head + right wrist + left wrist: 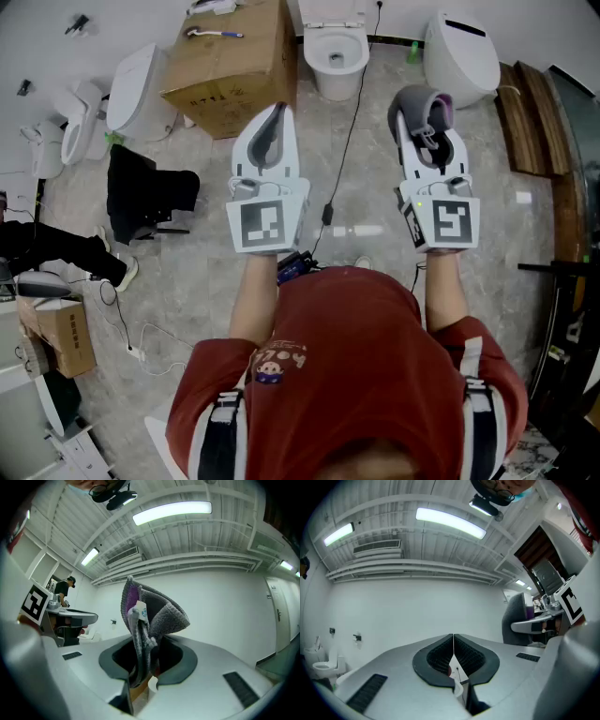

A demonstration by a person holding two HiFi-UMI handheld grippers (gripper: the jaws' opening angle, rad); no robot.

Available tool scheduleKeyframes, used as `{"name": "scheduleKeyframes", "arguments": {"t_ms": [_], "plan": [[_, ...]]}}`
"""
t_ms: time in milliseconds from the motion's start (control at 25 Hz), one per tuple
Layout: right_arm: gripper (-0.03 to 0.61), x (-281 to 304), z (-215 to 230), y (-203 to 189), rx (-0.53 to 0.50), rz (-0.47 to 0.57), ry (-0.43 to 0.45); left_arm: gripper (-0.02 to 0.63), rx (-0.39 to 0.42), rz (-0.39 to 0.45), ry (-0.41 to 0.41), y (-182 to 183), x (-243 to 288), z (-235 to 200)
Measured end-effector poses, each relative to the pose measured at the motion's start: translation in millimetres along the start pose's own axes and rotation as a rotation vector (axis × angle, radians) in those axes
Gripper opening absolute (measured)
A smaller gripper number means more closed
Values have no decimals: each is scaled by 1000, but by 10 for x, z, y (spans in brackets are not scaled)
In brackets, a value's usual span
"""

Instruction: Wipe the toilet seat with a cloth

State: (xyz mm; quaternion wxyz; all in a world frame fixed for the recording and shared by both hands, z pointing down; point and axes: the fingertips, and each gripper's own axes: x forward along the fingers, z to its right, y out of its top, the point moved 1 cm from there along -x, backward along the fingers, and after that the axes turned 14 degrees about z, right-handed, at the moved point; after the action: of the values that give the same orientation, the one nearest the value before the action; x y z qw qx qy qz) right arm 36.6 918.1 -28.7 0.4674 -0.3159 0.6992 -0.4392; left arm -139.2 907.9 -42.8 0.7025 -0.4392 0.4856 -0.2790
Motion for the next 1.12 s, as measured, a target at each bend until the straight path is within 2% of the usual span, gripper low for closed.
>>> {"name": "scheduleKeyframes", "arguments": {"t_ms": [320,520,1120], "plan": [[89,-78,219,-40,12,-3,-5,17,-1,-23,-5,-69,74,224],[89,-177,356,-129,54,-19,-23,17,-25,-34,-22,-123,96,437],[89,-552,1024,-552,144,-105,-39,17,17,-104,-14,-409,239,1069]]}}
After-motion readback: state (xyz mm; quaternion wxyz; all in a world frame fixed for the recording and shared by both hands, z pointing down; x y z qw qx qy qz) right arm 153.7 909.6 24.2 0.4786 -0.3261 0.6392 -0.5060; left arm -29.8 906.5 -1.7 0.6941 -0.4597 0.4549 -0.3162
